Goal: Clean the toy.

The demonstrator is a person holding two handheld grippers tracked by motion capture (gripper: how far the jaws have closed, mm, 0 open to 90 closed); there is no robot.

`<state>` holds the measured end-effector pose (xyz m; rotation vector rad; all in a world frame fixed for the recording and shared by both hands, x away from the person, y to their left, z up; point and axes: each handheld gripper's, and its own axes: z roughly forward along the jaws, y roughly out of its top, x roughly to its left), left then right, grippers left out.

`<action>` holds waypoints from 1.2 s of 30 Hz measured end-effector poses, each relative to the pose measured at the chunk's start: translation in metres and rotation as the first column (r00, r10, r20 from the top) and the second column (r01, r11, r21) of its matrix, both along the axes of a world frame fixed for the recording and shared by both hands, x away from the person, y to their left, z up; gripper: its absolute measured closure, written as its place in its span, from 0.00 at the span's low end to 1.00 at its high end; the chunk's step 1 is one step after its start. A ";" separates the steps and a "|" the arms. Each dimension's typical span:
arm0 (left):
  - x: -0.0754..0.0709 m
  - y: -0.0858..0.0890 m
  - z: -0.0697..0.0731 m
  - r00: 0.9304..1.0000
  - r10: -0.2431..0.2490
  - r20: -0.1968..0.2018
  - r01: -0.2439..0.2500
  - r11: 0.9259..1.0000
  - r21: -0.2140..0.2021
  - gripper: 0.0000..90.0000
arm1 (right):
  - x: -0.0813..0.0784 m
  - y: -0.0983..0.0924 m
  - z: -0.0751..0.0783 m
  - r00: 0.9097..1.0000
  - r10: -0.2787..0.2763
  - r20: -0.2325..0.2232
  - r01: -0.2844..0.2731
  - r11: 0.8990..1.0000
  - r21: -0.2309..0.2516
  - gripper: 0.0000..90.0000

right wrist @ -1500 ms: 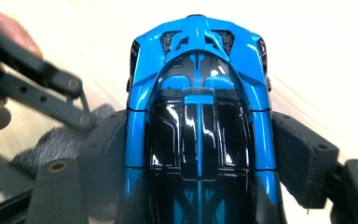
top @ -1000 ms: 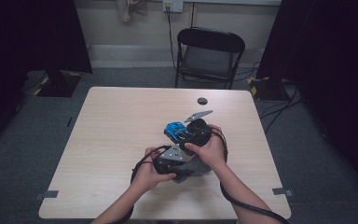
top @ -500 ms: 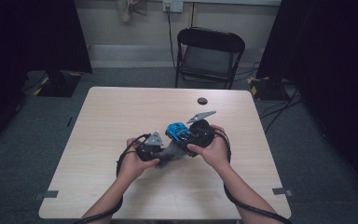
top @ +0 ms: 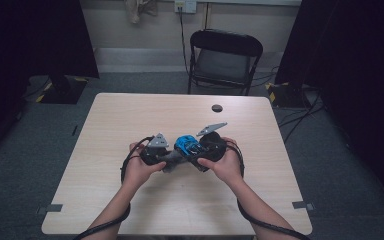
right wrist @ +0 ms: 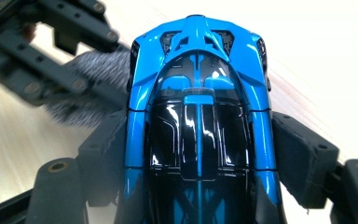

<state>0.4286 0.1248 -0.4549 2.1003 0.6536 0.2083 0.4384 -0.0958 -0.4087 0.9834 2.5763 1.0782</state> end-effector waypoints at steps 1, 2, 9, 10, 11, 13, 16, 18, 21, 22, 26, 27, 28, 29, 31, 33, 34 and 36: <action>-0.001 -0.002 -0.001 1.000 -0.008 0.000 0.008 1.000 -0.002 0.76 | 0.001 0.000 0.000 1.000 -0.001 -0.005 0.001 1.000 0.005 0.29; -0.003 -0.004 -0.001 1.000 -0.018 0.001 0.018 1.000 -0.003 0.76 | 0.001 0.000 -0.001 1.000 -0.006 -0.006 0.006 1.000 0.005 0.29; -0.016 -0.019 -0.004 0.997 -0.077 0.003 0.077 0.997 -0.007 0.76 | 0.005 0.000 -0.003 1.000 -0.019 -0.009 0.019 1.000 0.000 0.29; -0.018 -0.021 -0.005 0.996 -0.089 0.006 0.089 0.996 -0.007 0.76 | 0.005 0.000 -0.002 1.000 -0.020 -0.010 0.020 1.000 -0.001 0.29; -0.019 -0.023 -0.005 0.995 -0.098 0.010 0.098 0.995 -0.008 0.76 | 0.006 0.000 -0.002 1.000 -0.024 -0.011 0.024 1.000 0.001 0.29; -0.023 -0.028 -0.005 0.993 -0.114 0.011 0.114 0.993 -0.007 0.76 | 0.007 0.000 -0.002 1.000 -0.026 -0.013 0.026 1.000 0.000 0.29; -0.027 -0.035 -0.007 0.989 -0.147 0.013 0.147 0.989 -0.006 0.76 | 0.008 0.001 -0.002 0.999 -0.030 -0.012 0.030 1.000 -0.003 0.29; -0.030 -0.040 -0.008 0.987 -0.160 0.007 0.160 0.987 -0.003 0.76 | 0.010 0.001 -0.003 0.999 -0.035 -0.015 0.035 0.999 0.002 0.29; -0.034 -0.046 -0.010 0.982 -0.187 0.003 0.187 0.982 0.004 0.76 | 0.012 -0.001 -0.004 0.999 -0.046 -0.019 0.046 0.999 0.004 0.29; -0.035 -0.047 -0.011 0.981 -0.192 -0.004 0.192 0.981 -0.003 0.75 | 0.012 -0.001 -0.004 0.999 -0.051 -0.019 0.051 0.999 0.002 0.29; -0.038 -0.049 -0.015 0.977 -0.214 -0.018 0.214 0.977 0.012 0.75 | 0.014 -0.005 -0.005 0.998 -0.059 -0.019 0.060 0.998 0.009 0.29; -0.038 -0.048 -0.017 0.978 -0.209 -0.026 0.209 0.978 0.019 0.75 | 0.014 -0.006 -0.004 0.998 -0.063 -0.017 0.063 0.998 0.013 0.32; -0.036 -0.045 -0.018 0.980 -0.195 -0.031 0.195 0.980 0.024 0.75 | 0.014 -0.007 -0.004 0.998 -0.063 -0.015 0.063 0.998 0.016 0.32; -0.033 -0.042 -0.019 0.984 -0.175 -0.033 0.176 0.984 0.025 0.75 | 0.013 -0.008 -0.004 0.998 -0.062 -0.018 0.063 0.998 0.018 0.32; -0.027 -0.035 -0.020 0.990 -0.133 -0.034 0.134 0.991 0.026 0.75 | 0.011 -0.010 -0.004 0.998 -0.051 -0.023 0.052 0.999 0.011 0.32; -0.022 -0.031 -0.021 0.993 -0.108 -0.047 0.111 0.992 0.052 0.75 | 0.009 -0.009 -0.010 0.999 -0.043 -0.031 0.043 0.999 0.000 0.32; -0.021 -0.030 -0.021 0.994 -0.098 -0.056 0.101 0.993 0.053 0.75 | 0.010 -0.008 -0.013 0.998 -0.031 -0.053 0.031 0.999 -0.015 0.32; -0.020 -0.027 -0.023 0.994 -0.089 -0.059 0.093 0.993 0.071 0.75 | 0.010 -0.010 -0.018 0.998 -0.049 -0.035 0.048 0.999 -0.016 0.32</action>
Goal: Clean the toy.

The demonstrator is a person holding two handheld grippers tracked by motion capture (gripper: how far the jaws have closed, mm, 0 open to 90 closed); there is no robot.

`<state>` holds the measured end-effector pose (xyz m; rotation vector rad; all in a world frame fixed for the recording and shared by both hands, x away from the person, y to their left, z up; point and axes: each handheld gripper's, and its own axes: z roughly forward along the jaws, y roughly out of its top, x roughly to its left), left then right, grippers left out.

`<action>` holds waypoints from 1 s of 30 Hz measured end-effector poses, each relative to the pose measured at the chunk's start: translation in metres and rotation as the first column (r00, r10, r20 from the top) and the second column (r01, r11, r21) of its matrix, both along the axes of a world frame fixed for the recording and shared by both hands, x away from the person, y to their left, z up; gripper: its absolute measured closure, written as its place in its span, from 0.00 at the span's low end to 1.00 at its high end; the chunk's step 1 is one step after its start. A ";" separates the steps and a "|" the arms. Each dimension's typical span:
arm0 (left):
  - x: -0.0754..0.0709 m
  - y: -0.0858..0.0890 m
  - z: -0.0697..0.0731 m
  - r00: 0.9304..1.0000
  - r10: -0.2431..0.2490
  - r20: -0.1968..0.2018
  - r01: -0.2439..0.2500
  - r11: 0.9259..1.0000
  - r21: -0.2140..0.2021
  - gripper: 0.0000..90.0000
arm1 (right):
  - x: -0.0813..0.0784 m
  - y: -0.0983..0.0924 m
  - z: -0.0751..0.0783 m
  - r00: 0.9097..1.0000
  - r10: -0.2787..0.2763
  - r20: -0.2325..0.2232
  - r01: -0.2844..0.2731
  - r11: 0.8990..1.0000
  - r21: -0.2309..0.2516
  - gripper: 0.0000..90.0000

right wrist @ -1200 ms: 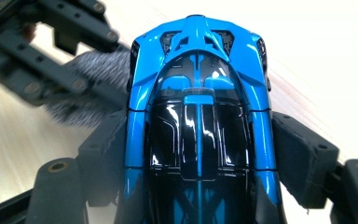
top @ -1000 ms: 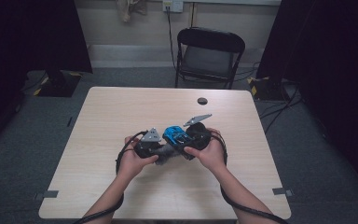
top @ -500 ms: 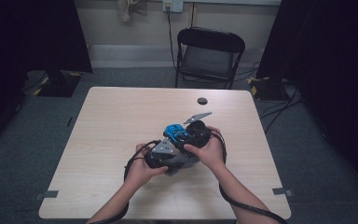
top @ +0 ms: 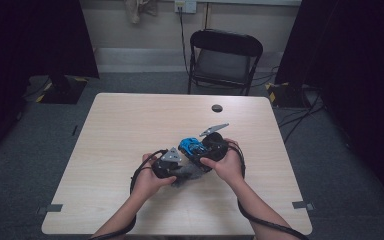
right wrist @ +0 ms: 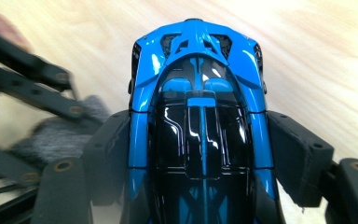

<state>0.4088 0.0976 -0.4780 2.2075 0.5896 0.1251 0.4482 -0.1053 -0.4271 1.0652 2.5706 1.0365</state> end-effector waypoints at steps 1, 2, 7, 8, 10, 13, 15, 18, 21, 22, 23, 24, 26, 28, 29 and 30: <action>0.001 0.002 -0.001 1.000 0.008 -0.005 -0.008 1.000 -0.002 0.75 | 0.001 -0.001 -0.001 1.000 0.008 -0.022 -0.007 1.000 0.017 0.32; 0.003 0.004 -0.002 1.000 0.016 -0.011 -0.016 1.000 -0.003 0.75 | 0.000 -0.001 -0.002 1.000 0.005 -0.016 -0.005 1.000 0.021 0.32; 0.015 0.019 0.000 0.994 0.113 0.009 -0.113 0.994 0.006 0.75 | -0.002 -0.001 -0.001 1.000 0.024 -0.008 -0.023 1.000 0.007 0.32; 0.016 0.021 0.002 0.993 0.120 0.016 -0.120 0.993 0.000 0.75 | -0.003 0.000 0.000 1.000 0.026 -0.009 -0.026 1.000 0.006 0.32; 0.016 0.020 0.005 0.993 0.111 0.028 -0.111 0.994 -0.012 0.75 | -0.003 0.002 0.000 1.000 0.027 -0.007 -0.027 1.000 0.004 0.32; 0.010 0.013 0.007 0.998 0.057 0.027 -0.057 0.998 -0.019 0.75 | -0.002 0.003 0.000 1.000 0.020 -0.004 -0.020 1.000 0.008 0.32; 0.004 0.007 0.006 1.000 0.019 0.023 -0.018 1.000 -0.023 0.75 | 0.000 0.003 0.000 1.000 0.015 -0.004 -0.015 1.000 0.007 0.32; -0.005 -0.005 0.007 0.999 -0.036 0.019 0.037 0.999 -0.028 0.75 | 0.003 0.001 0.000 1.000 0.003 -0.007 -0.003 1.000 0.009 0.32; -0.014 -0.016 0.007 0.995 -0.092 0.027 0.093 0.995 -0.028 0.75 | 0.004 0.000 0.000 1.000 -0.013 -0.002 0.013 1.000 0.010 0.32; -0.017 -0.019 0.008 0.994 -0.108 0.032 0.109 0.994 -0.027 0.75 | 0.005 -0.001 0.000 1.000 -0.012 -0.004 0.012 1.000 0.009 0.32; -0.019 -0.023 0.007 0.991 -0.127 0.031 0.128 0.991 -0.029 0.75 | 0.006 -0.001 -0.001 1.000 -0.015 -0.002 0.015 1.000 0.011 0.32; -0.022 -0.026 0.007 0.990 -0.141 0.030 0.142 0.989 -0.035 0.75 | 0.007 -0.002 0.000 1.000 -0.017 -0.003 0.017 1.000 0.008 0.32; -0.024 -0.030 0.007 0.986 -0.165 0.031 0.166 0.986 -0.024 0.75 | 0.009 -0.003 0.000 1.000 -0.025 -0.002 0.026 1.000 0.012 0.32; -0.025 -0.031 0.006 0.986 -0.162 0.030 0.163 0.987 -0.009 0.75 | 0.011 -0.005 0.000 0.999 -0.035 -0.002 0.035 0.999 0.012 0.32; -0.024 -0.029 0.006 0.988 -0.154 0.027 0.154 0.988 -0.005 0.75 | 0.013 -0.007 0.000 0.999 -0.040 -0.005 0.040 0.999 0.013 0.32; -0.023 -0.026 0.007 0.989 -0.143 0.026 0.143 0.990 -0.001 0.75 | 0.014 -0.009 -0.001 0.999 -0.045 -0.003 0.045 0.999 0.011 0.32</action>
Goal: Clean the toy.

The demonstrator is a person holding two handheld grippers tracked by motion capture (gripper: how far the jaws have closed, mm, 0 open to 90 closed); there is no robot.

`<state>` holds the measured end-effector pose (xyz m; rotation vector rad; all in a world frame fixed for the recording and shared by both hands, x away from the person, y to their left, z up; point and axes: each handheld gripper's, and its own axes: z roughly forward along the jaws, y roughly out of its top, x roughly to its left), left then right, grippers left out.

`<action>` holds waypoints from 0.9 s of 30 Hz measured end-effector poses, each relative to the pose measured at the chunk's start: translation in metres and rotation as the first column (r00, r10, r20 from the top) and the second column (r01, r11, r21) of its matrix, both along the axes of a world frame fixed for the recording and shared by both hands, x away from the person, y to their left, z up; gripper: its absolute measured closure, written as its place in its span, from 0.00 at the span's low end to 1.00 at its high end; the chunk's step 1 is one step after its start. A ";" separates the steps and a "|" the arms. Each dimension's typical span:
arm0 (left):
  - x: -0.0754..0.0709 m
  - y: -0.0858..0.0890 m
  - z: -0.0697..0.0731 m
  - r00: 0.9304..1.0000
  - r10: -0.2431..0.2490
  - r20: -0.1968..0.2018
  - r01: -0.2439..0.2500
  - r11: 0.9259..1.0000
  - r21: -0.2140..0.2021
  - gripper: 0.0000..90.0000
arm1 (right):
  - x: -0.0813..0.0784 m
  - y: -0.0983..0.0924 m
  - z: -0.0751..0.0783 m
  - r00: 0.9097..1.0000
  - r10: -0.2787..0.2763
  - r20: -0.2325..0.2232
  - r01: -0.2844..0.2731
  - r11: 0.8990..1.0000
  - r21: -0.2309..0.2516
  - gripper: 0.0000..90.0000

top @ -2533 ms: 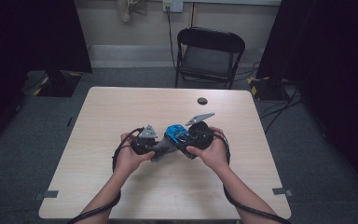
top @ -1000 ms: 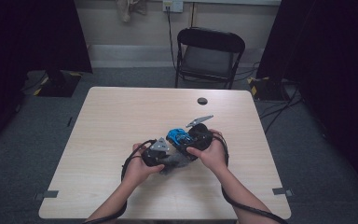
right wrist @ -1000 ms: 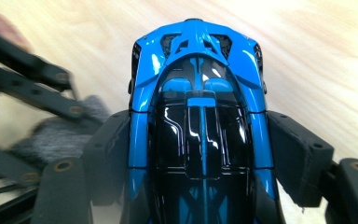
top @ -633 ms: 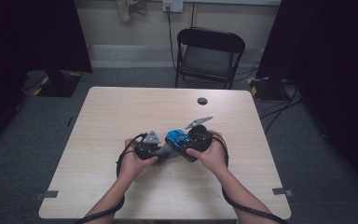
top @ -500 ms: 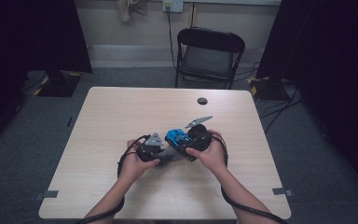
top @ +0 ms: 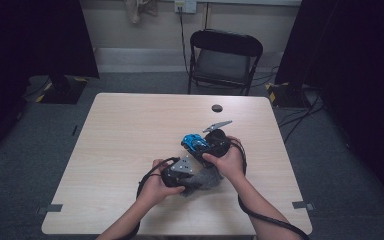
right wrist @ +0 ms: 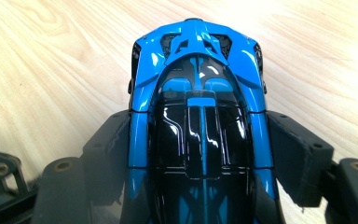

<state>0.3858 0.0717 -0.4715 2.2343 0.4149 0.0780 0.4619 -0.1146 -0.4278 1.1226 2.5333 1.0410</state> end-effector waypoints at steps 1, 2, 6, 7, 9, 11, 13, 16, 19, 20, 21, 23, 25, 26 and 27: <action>0.002 0.005 0.001 1.000 0.007 0.007 -0.007 1.000 0.015 0.75 | 0.001 -0.002 0.000 1.000 -0.004 0.001 0.004 1.000 -0.004 0.32; 0.002 0.010 0.001 1.000 0.020 0.007 -0.020 0.999 0.024 0.75 | 0.001 -0.005 -0.001 1.000 -0.009 -0.001 0.009 1.000 -0.006 0.32; 0.008 0.040 0.001 0.995 0.095 0.012 -0.095 0.995 0.043 0.75 | 0.004 -0.022 -0.003 0.999 -0.040 0.005 0.040 0.999 -0.016 0.32; 0.011 0.047 0.001 0.992 0.122 0.017 -0.122 0.992 0.042 0.75 | 0.005 -0.027 -0.004 0.999 -0.048 0.004 0.048 0.999 -0.017 0.32; 0.016 0.063 0.002 0.983 0.178 0.034 -0.179 0.983 0.049 0.75 | 0.007 -0.036 -0.007 0.998 -0.068 0.004 0.068 0.998 -0.020 0.32; 0.022 0.078 0.003 0.972 0.235 0.033 -0.236 0.971 0.036 0.75 | 0.007 -0.043 -0.010 0.996 -0.085 0.008 0.085 0.996 -0.033 0.32; 0.029 0.090 0.003 0.960 0.278 0.039 -0.279 0.960 0.031 0.75 | 0.009 -0.049 -0.015 0.995 -0.100 -0.001 0.100 0.994 -0.038 0.32; 0.036 0.106 0.003 0.943 0.330 0.054 -0.331 0.943 0.027 0.75 | 0.012 -0.057 -0.021 0.992 -0.126 -0.009 0.126 0.991 -0.038 0.32; 0.042 0.117 -0.001 0.929 0.365 0.062 -0.368 0.929 0.046 0.75 | 0.016 -0.062 -0.029 0.989 -0.148 -0.014 0.147 0.988 -0.051 0.32; 0.044 0.120 -0.003 0.925 0.375 0.060 -0.378 0.924 0.056 0.74 | 0.017 -0.064 -0.033 0.988 -0.154 -0.021 0.153 0.987 -0.054 0.32; 0.046 0.122 -0.005 0.921 0.384 0.058 -0.387 0.920 0.059 0.74 | 0.018 -0.066 -0.036 0.987 -0.161 -0.024 0.159 0.986 -0.052 0.32; 0.050 0.125 -0.009 0.915 0.401 0.048 -0.403 0.913 0.056 0.74 | 0.020 -0.068 -0.043 0.985 -0.171 -0.026 0.170 0.984 -0.059 0.32; 0.053 0.127 -0.011 0.912 0.409 0.044 -0.411 0.910 0.054 0.73 | 0.022 -0.070 -0.049 0.983 -0.179 -0.033 0.177 0.983 -0.056 0.32; 0.054 0.127 -0.012 0.910 0.413 0.045 -0.415 0.908 0.058 0.73 | 0.022 -0.071 -0.051 0.983 -0.180 -0.028 0.178 0.982 -0.060 0.32; 0.055 0.127 -0.013 0.908 0.416 0.037 -0.418 0.907 0.052 0.73 | 0.022 -0.072 -0.053 0.982 -0.185 -0.029 0.183 0.981 -0.064 0.32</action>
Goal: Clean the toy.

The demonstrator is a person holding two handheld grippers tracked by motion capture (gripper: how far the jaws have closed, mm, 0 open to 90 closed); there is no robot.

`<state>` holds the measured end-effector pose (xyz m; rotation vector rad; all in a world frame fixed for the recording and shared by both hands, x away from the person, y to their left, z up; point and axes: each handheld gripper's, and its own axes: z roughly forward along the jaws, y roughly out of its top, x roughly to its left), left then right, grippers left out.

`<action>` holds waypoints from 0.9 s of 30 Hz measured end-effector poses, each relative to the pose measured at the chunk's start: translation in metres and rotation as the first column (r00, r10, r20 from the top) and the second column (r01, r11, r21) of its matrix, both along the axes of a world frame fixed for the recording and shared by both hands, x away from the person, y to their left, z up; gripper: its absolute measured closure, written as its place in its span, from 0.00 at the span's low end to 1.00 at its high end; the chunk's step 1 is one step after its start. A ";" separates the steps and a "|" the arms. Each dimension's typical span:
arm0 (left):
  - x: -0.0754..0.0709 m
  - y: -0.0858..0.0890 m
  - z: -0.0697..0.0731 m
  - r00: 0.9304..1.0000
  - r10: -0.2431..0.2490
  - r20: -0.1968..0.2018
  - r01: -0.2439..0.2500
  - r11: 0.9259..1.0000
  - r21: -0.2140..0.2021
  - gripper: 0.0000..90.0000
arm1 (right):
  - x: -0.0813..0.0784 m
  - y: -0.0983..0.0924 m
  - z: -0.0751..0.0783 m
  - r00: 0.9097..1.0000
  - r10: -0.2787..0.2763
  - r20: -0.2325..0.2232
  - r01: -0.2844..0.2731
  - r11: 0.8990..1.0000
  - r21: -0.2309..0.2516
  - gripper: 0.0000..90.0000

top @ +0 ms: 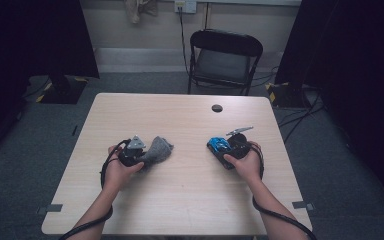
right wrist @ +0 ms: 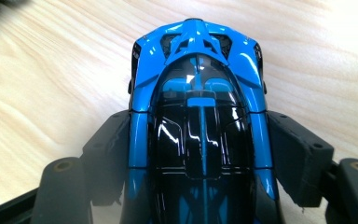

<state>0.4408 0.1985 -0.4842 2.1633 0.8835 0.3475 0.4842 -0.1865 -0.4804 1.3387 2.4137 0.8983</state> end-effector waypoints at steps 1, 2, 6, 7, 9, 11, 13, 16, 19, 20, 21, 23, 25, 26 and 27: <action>0.001 0.000 0.000 1.000 -0.002 0.000 0.002 1.000 0.005 0.73 | 0.000 0.000 0.000 1.000 -0.004 0.005 0.004 1.000 0.012 0.32; 0.002 -0.001 0.000 1.000 -0.003 0.000 0.003 1.000 0.005 0.73 | 0.000 -0.001 0.000 1.000 -0.002 0.006 0.002 1.000 0.012 0.32; 0.004 -0.002 0.000 1.000 -0.001 -0.004 0.001 1.000 0.002 0.72 | 0.001 0.000 -0.001 1.000 0.005 0.014 -0.005 1.000 0.006 0.32; 0.004 -0.002 -0.001 1.000 -0.001 -0.007 0.001 1.000 -0.005 0.71 | 0.001 -0.001 -0.001 1.000 0.006 0.015 -0.006 1.000 0.008 0.31; 0.004 -0.001 -0.002 1.000 0.001 -0.013 -0.001 1.000 -0.012 0.71 | 0.000 -0.001 -0.002 1.000 0.014 0.020 -0.014 1.000 0.004 0.31; 0.004 0.000 -0.002 1.000 0.004 -0.012 -0.004 1.000 -0.013 0.70 | -0.001 -0.001 -0.003 0.999 0.021 0.030 -0.021 1.000 -0.002 0.31; 0.003 0.000 -0.002 1.000 0.007 -0.014 -0.007 1.000 -0.018 0.69 | -0.001 -0.001 -0.004 0.999 0.030 0.044 -0.030 1.000 -0.008 0.31; 0.004 0.000 -0.002 1.000 0.008 -0.017 -0.009 1.000 -0.025 0.65 | -0.002 -0.001 -0.004 0.998 0.039 0.048 -0.039 0.999 -0.014 0.31; 0.004 0.000 -0.002 0.999 0.025 -0.027 -0.026 0.999 -0.044 0.53 | -0.001 -0.002 -0.004 0.998 0.039 0.042 -0.039 0.999 -0.001 0.31; 0.004 0.000 -0.002 0.999 0.031 -0.033 -0.033 0.998 -0.053 0.50 | -0.001 -0.003 -0.004 0.998 0.040 0.043 -0.040 0.999 0.001 0.31; 0.004 0.000 -0.002 0.999 0.033 -0.031 -0.035 0.998 -0.052 0.46 | -0.001 -0.003 -0.004 0.998 0.048 0.044 -0.048 0.999 -0.002 0.31; 0.004 0.001 -0.001 0.999 0.037 -0.028 -0.039 0.998 -0.051 0.39 | -0.001 -0.003 -0.004 0.997 0.060 0.052 -0.060 0.998 -0.010 0.30; 0.004 0.001 0.000 0.999 0.042 -0.023 -0.043 0.998 -0.048 0.35 | 0.000 -0.003 -0.004 0.996 0.073 0.056 -0.072 0.997 -0.011 0.30; 0.004 0.001 0.001 0.999 0.040 -0.026 -0.041 0.998 -0.045 0.34 | 0.000 -0.004 -0.004 0.995 0.077 0.056 -0.076 0.997 -0.006 0.29; 0.004 0.002 0.002 0.999 0.045 -0.026 -0.047 0.998 -0.047 0.34 | 0.000 -0.004 -0.003 0.995 0.076 0.061 -0.076 0.997 -0.002 0.28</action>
